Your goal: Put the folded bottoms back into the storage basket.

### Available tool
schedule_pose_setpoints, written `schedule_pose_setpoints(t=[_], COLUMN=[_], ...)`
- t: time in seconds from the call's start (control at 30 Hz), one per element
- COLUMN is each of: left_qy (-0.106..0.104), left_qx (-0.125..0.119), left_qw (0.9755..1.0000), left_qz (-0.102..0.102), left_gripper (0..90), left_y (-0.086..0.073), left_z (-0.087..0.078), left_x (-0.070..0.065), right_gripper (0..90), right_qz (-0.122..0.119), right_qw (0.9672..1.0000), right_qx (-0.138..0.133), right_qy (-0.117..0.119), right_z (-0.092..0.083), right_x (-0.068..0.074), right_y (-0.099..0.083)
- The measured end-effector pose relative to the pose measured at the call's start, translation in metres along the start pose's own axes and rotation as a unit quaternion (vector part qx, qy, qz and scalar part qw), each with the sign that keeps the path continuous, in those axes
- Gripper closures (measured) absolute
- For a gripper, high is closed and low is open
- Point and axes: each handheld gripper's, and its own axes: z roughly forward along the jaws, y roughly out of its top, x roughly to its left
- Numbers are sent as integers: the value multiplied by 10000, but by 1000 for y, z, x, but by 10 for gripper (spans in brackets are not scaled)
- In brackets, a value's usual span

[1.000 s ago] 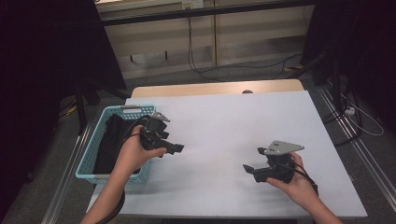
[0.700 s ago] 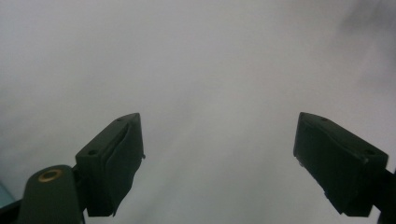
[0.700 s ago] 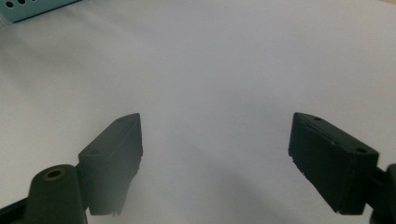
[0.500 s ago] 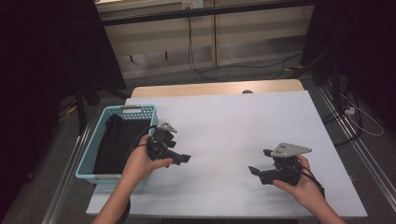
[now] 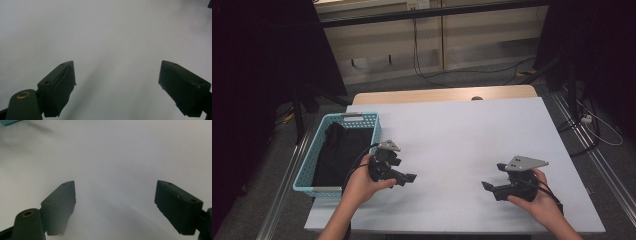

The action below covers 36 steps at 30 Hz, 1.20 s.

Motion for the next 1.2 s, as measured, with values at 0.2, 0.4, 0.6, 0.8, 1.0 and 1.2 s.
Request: schedule_pose_setpoints(t=[0.2, 0.4, 0.6, 0.8, 1.0, 1.2], left_qy=[32, 28, -9, -1, 33, 44], left_qx=[-58, -111, -158, -207, -191, -169], left_qw=[10000, 9999, 9999, 9998, 9997, 9998], left_qz=[0, -29, 2, 61, 129, 136], left_gripper=[134, 128, 119, 110, 105, 103], left_y=[-10, -17, -24, -26, -26, -25], left_z=[-1, -1, -1, -3, -2, -1], left_x=[2, 4, 6, 4, 3, 3], right_gripper=[164, 161, 161, 160, 160, 160], right_qz=[19, 63, 51, 38, 82, 133], right_qw=[10000, 10000, 10000, 10000, 10000, 9999], right_qx=[-11, -16, -16, -15, -36, -51], right_qy=[21, 50, 66, 87, 33, -35], right_z=[-2, -2, -1, 0, -2, -2], right_x=[-1, -1, -1, -1, -4, -8], right_y=[-1, -2, -4, -4, -5, -6])
